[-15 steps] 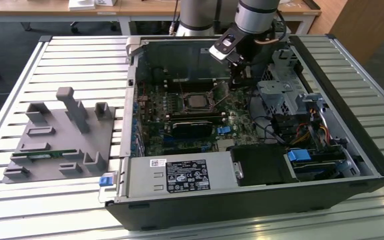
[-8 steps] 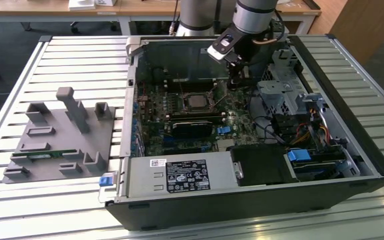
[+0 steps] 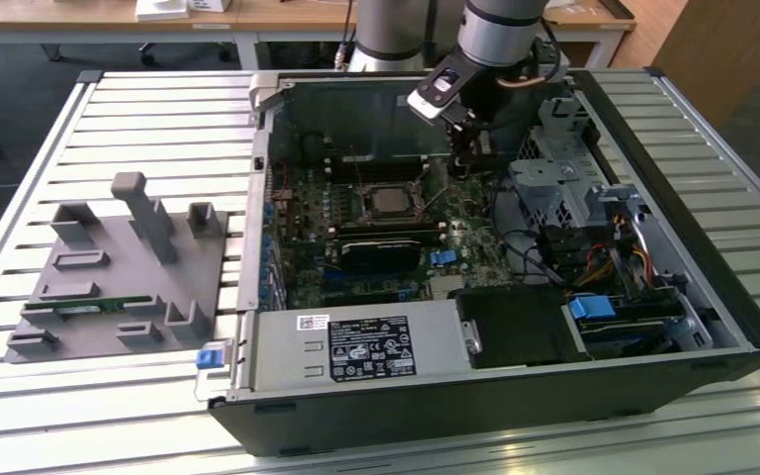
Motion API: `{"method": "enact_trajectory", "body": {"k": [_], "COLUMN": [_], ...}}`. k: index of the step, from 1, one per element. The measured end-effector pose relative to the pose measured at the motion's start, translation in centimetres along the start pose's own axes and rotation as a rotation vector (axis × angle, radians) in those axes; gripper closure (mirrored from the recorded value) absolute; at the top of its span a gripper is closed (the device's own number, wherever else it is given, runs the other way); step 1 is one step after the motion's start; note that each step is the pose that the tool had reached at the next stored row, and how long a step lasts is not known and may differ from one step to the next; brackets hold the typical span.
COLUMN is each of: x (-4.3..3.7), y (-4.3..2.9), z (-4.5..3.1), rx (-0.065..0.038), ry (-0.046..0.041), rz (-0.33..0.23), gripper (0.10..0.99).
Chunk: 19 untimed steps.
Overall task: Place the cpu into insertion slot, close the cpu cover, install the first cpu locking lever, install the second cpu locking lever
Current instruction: 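Close the cpu cover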
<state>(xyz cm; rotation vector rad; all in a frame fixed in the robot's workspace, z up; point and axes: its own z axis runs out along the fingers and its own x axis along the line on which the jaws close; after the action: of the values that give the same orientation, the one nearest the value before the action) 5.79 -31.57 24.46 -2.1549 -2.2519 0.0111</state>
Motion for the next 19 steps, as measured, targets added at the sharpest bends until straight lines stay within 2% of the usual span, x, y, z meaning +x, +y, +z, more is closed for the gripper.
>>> {"method": "enact_trajectory", "body": {"k": [10, 19], "x": [0.02, 0.06], "y": [-0.40, -1.30], "z": [0.02, 0.08], "rx": [0.000, 0.000], "ry": [0.0001, 0.0001], "rz": [0.000, 0.000], "gripper": [0.980, 0.980]}}
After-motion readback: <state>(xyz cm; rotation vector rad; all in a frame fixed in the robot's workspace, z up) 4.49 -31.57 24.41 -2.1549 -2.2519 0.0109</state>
